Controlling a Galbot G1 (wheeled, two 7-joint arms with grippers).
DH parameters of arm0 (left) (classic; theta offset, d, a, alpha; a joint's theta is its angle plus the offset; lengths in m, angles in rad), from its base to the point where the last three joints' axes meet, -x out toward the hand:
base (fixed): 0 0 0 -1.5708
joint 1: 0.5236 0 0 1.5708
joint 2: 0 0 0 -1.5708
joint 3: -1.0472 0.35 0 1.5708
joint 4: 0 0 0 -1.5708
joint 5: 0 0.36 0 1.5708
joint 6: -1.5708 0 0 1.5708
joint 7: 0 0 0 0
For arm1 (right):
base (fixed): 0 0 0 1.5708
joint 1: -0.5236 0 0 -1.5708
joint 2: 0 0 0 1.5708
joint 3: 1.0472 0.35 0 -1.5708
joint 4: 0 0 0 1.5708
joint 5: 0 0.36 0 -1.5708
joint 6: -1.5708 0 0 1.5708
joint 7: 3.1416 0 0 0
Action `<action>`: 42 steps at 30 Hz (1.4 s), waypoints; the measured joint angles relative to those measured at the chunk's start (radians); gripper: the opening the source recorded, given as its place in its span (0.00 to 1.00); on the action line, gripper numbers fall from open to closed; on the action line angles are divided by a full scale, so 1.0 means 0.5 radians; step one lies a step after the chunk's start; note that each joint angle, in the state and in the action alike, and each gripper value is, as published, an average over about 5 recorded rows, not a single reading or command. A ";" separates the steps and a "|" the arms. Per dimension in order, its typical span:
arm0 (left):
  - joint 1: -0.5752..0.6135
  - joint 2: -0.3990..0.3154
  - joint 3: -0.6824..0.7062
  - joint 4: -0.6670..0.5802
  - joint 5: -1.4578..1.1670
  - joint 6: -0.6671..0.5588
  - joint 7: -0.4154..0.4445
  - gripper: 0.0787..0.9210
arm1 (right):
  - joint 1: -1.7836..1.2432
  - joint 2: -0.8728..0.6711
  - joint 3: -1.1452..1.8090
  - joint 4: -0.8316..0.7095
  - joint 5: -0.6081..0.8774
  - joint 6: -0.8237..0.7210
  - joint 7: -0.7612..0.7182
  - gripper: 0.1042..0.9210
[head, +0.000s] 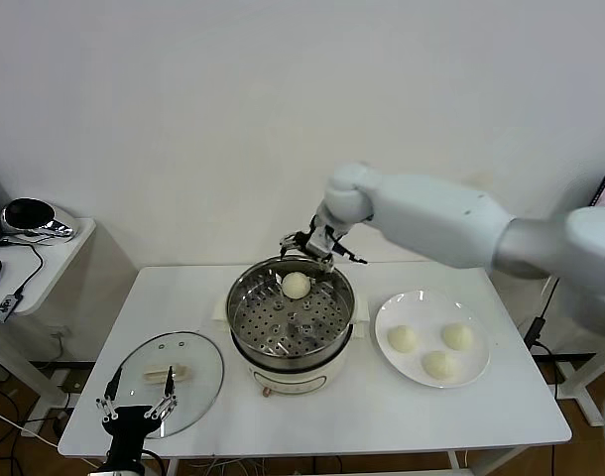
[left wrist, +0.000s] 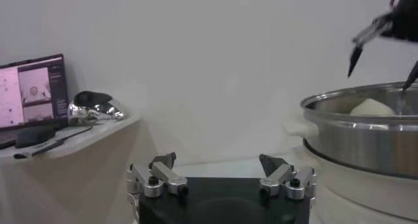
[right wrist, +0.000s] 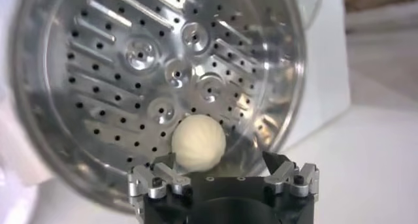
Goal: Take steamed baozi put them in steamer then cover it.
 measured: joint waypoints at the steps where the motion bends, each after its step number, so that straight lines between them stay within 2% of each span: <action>1: -0.002 0.004 0.002 -0.004 0.000 0.007 -0.003 0.88 | 0.036 -0.052 -0.015 0.061 0.042 -0.069 -0.007 0.88; 10: -0.003 0.044 0.006 -0.017 0.008 0.079 -0.022 0.88 | 0.250 -0.574 -0.135 0.514 0.239 -0.568 -0.042 0.88; 19: 0.013 0.063 -0.004 0.005 0.024 0.104 -0.039 0.88 | 0.163 -0.969 -0.148 0.680 0.196 -0.786 -0.067 0.88; 30: 0.022 0.040 -0.025 0.000 0.036 0.124 -0.040 0.88 | -0.346 -1.090 0.142 0.565 -0.030 -0.803 -0.160 0.88; 42: 0.026 0.037 -0.063 0.002 0.021 0.131 -0.035 0.88 | -0.863 -0.893 0.515 0.200 -0.269 -0.667 -0.216 0.88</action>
